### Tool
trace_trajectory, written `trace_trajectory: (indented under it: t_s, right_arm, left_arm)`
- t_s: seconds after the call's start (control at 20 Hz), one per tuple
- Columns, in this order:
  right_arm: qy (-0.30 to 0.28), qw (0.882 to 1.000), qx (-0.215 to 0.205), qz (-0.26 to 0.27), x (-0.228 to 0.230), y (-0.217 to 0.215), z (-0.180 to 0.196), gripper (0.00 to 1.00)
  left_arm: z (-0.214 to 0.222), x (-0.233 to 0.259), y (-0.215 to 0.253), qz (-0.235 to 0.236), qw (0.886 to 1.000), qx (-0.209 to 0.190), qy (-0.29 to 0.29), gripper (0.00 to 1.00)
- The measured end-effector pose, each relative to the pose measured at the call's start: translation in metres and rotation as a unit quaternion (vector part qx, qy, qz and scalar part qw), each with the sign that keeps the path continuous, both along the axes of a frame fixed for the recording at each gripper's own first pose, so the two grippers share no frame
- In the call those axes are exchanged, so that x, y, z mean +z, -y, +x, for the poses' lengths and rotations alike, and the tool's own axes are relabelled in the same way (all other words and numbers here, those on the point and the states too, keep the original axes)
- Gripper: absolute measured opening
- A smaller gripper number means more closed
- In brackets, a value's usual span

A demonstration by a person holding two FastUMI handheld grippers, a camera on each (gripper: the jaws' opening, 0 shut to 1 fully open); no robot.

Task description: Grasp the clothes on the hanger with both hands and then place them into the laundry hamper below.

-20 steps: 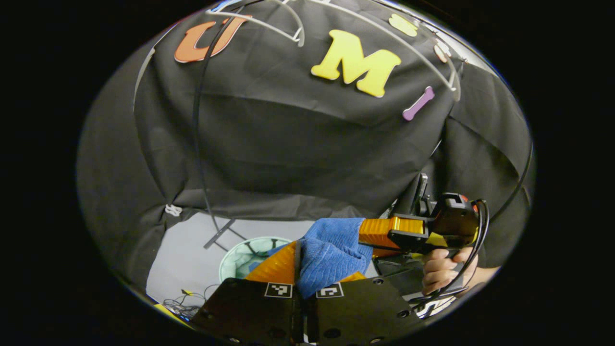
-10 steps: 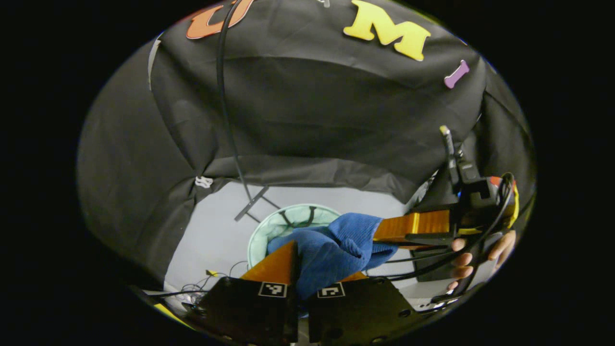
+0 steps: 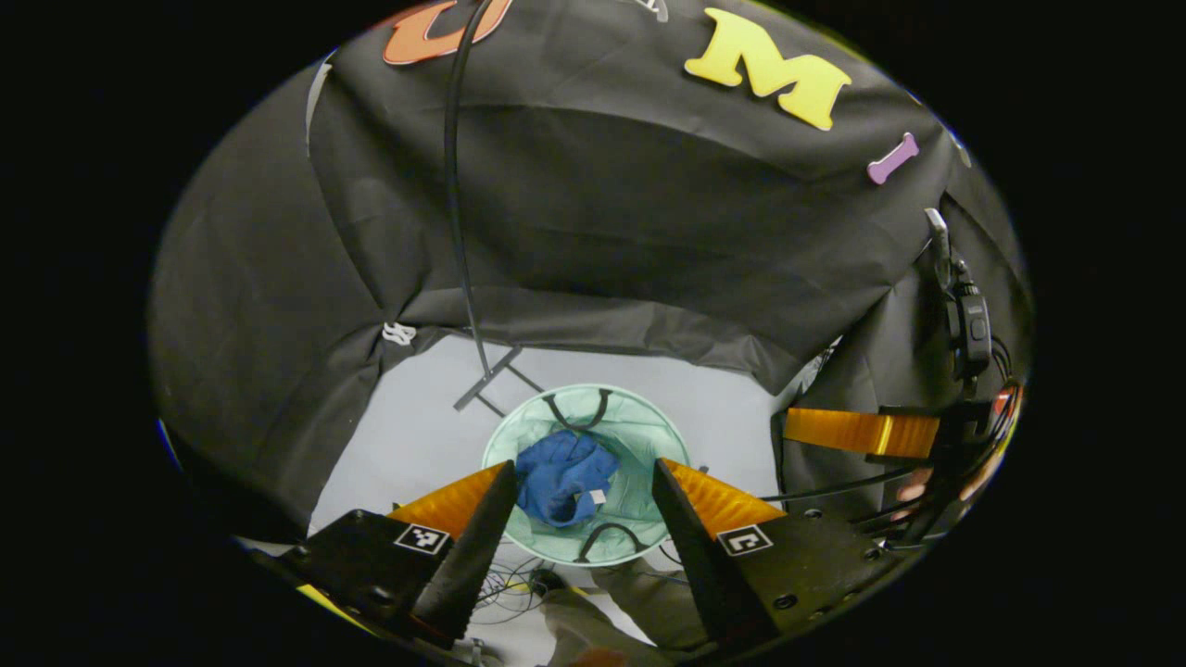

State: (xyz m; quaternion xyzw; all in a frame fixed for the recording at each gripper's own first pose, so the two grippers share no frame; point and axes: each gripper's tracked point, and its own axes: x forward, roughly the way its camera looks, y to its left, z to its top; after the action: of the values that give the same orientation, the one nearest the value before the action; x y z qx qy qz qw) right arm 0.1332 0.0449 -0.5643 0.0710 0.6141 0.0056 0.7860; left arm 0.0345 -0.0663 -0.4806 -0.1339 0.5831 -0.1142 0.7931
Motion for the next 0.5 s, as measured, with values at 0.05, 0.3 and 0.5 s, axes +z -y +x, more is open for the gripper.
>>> trace_trajectory:
  t_s: [0.05, 0.3, 0.5]
  right_arm:
    - [0.016, 1.000, 0.007, -0.010, 0.008, 0.002, -0.002, 0.74]
    - [0.131, 0.988, 0.055, -0.054, 0.093, -0.007, 0.000, 0.73]
    - [0.251, 0.961, 0.073, -0.087, 0.180, -0.026, 0.007, 0.74]
  left_arm:
    - [0.002, 0.010, -0.004, 0.001, 1.000, 0.001, 0.011, 0.92]
    - [0.020, 0.088, -0.020, 0.019, 0.994, -0.006, 0.105, 0.96]
    - [0.037, 0.164, -0.037, 0.019, 0.979, 0.001, 0.201, 0.97]
